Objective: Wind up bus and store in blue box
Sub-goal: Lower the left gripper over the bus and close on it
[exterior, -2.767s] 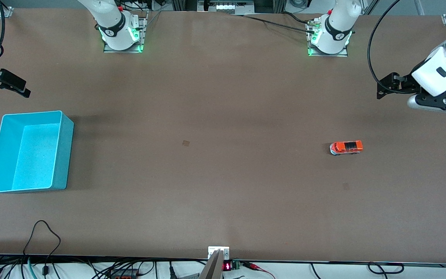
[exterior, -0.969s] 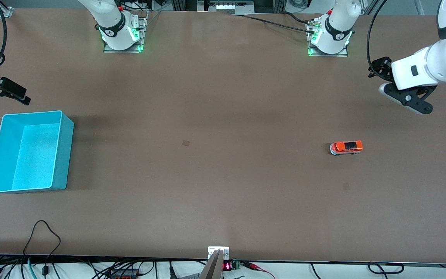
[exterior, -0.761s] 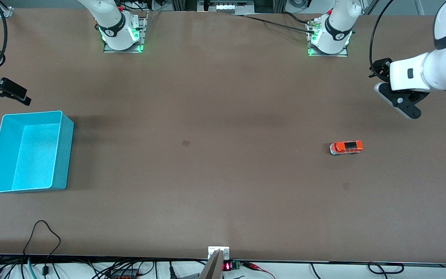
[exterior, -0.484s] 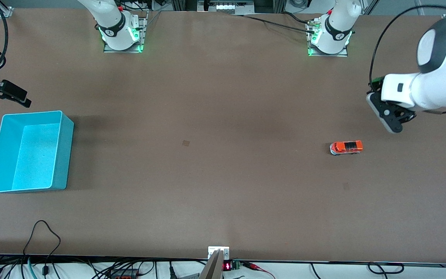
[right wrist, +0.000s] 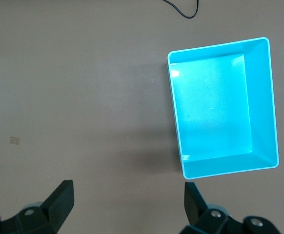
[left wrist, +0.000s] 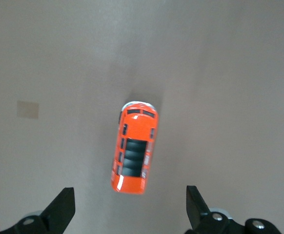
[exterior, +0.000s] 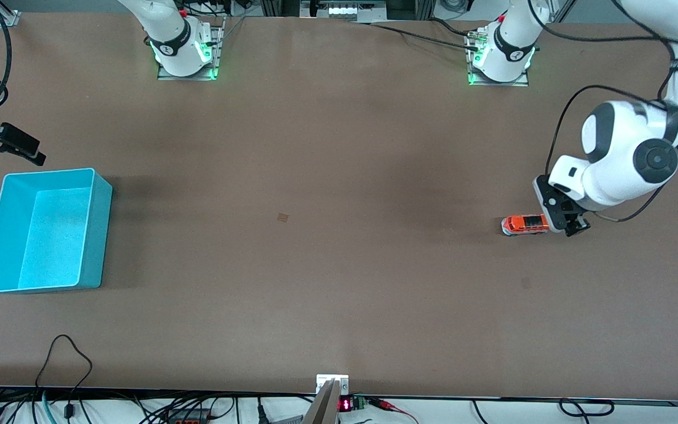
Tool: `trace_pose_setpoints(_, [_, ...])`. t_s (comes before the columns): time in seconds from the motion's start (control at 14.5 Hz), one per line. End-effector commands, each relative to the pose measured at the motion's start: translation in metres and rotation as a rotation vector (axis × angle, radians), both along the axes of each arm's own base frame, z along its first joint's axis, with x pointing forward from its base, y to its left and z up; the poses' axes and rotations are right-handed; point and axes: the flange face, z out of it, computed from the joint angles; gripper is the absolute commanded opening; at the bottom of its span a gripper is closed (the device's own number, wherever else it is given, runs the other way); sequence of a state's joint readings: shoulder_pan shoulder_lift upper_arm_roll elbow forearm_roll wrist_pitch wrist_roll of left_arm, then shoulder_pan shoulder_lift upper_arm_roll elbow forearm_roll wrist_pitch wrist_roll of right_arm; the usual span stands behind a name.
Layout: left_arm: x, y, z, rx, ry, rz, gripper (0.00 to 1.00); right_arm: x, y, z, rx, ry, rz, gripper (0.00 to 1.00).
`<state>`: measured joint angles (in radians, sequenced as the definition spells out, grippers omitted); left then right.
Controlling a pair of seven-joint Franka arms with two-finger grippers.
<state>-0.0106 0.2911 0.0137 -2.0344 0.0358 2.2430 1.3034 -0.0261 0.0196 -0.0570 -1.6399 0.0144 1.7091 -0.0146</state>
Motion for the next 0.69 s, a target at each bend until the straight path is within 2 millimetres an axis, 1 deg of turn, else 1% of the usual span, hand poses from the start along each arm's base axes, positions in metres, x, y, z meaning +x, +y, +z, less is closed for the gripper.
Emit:
trace_pose_setpoints(0.0, [0.009, 0.008, -0.041, -0.003, -0.011, -0.123, 1.00, 0.003, 0.000, 0.000, 0.000, -0.004, 0.004, 1.00])
trace_pose_setpoints(0.07, [0.006, 0.016, -0.057, -0.006, 0.000, -0.117, 1.00, 0.004, 0.000, -0.001, 0.000, -0.004, 0.004, 1.00])
trace_pose_setpoints(0.14, [0.006, 0.017, -0.067, -0.007, -0.007, -0.125, 1.00, 0.005, 0.000, -0.001, 0.000, -0.006, 0.004, 1.00])
trace_pose_setpoints(0.21, [0.003, 0.016, -0.072, -0.009, 0.003, -0.142, 1.00, 0.005, 0.000, 0.000, -0.001, -0.012, 0.002, 1.00])
trace_pose_setpoints(0.28, [-0.004, 0.015, -0.080, -0.012, 0.017, -0.156, 1.00, 0.006, 0.000, -0.002, 0.001, -0.010, 0.004, 1.00])
trace_pose_setpoints(0.42, [-0.012, 0.012, -0.091, -0.013, 0.005, -0.163, 1.00, 0.007, 0.001, -0.004, -0.001, -0.006, 0.005, 1.00])
trace_pose_setpoints(0.62, [-0.017, -0.005, -0.096, -0.026, -0.004, -0.190, 1.00, 0.008, 0.002, -0.005, -0.001, -0.004, 0.007, 1.00])
